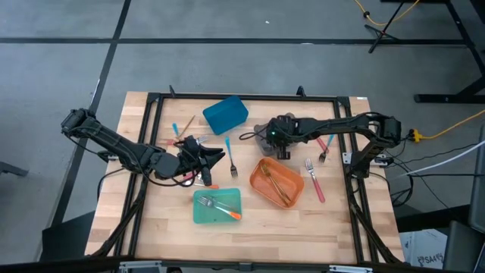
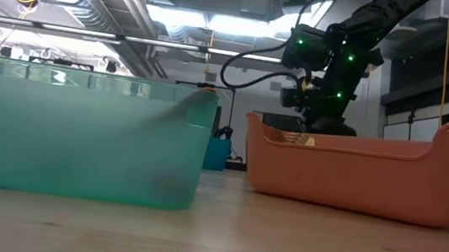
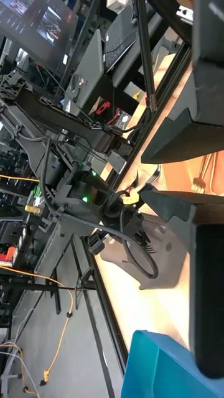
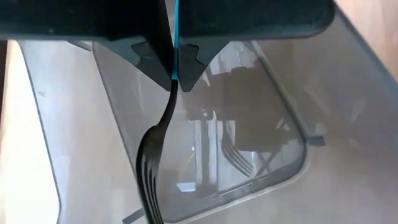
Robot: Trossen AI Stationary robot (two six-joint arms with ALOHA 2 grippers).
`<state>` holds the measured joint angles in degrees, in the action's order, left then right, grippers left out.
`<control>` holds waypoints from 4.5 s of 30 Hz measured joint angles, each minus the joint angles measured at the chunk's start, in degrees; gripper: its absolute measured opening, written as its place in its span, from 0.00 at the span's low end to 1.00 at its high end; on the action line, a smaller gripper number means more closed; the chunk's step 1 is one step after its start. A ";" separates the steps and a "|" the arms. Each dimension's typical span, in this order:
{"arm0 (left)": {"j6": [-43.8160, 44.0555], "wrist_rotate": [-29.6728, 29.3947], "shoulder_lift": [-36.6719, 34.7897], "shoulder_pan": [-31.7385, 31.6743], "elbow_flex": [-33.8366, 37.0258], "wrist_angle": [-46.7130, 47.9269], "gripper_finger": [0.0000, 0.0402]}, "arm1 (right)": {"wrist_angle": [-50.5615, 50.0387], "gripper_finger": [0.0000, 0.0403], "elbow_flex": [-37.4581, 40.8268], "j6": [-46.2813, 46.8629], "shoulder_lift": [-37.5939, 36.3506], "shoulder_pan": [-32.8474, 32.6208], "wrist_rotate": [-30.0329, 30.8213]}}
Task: Sort silverware by color (type)
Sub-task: Put the blue fork into the black bin, then put the pink fork into the blue bin
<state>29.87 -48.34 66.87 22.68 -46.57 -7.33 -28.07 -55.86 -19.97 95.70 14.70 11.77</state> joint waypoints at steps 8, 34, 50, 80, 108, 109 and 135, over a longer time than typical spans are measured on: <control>0.02 0.01 0.00 0.00 0.00 0.01 0.18 | 1.11 0.03 0.07 0.06 0.04 0.00 -0.12; 0.04 0.02 0.00 0.00 0.00 0.04 0.18 | 1.16 0.15 0.11 0.00 0.22 -0.04 -0.26; 0.07 0.02 0.00 0.00 0.00 0.04 0.18 | -1.06 0.15 -5.98 -0.04 0.15 -0.04 -0.24; 2.71 0.04 0.00 0.02 0.00 5.64 0.18 | -58.12 0.15 -27.85 10.60 -1.94 -11.08 0.66; 2.86 0.04 0.00 0.00 0.00 5.86 0.18 | -58.44 0.15 2.16 9.84 -23.01 -14.31 5.60; 2.86 0.04 0.00 0.00 0.00 5.86 0.18 | -57.40 0.15 3.61 9.07 -23.00 -14.32 5.54; 2.97 0.02 0.00 0.00 0.00 5.86 0.18 | -42.50 0.15 9.01 47.03 -22.86 -14.32 -19.98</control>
<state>32.84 -48.31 66.87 22.68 -46.57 -1.48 -70.57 -46.85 27.06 72.84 0.38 -8.21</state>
